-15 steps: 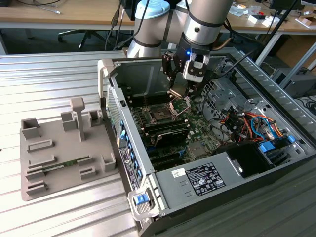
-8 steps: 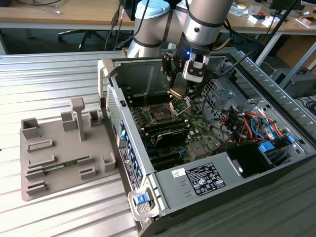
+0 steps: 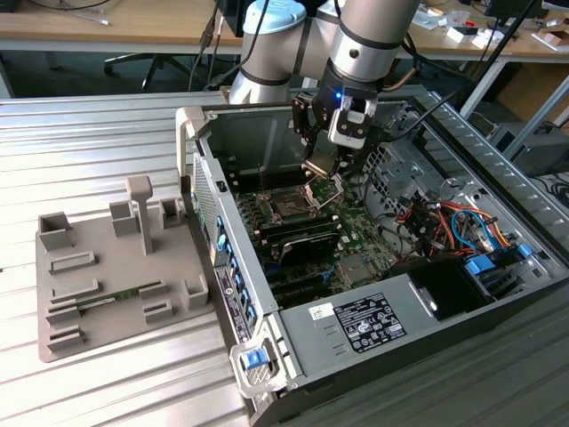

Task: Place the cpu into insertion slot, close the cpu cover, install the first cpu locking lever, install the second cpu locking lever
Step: 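Place the cpu into insertion slot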

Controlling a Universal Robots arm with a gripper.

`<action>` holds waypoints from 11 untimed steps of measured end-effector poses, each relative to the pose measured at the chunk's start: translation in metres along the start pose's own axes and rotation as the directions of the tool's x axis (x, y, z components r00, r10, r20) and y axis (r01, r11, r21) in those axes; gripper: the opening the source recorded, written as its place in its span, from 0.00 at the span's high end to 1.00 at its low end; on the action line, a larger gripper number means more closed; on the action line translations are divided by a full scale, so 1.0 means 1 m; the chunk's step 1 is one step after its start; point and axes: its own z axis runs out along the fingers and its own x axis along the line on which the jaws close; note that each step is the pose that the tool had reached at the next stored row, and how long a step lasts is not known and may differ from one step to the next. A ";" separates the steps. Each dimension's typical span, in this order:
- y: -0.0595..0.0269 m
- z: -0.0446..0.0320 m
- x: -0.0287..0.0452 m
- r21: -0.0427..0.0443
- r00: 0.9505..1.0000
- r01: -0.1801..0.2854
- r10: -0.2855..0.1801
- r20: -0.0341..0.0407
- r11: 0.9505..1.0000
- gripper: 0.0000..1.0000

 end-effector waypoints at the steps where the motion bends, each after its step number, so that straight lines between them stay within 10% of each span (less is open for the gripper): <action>1: 0.0000 0.0000 0.0000 0.000 1.000 -0.002 0.002 0.000 1.000 0.46; 11: 0.0000 0.0003 0.0000 0.000 1.000 -0.011 0.011 0.001 1.000 0.46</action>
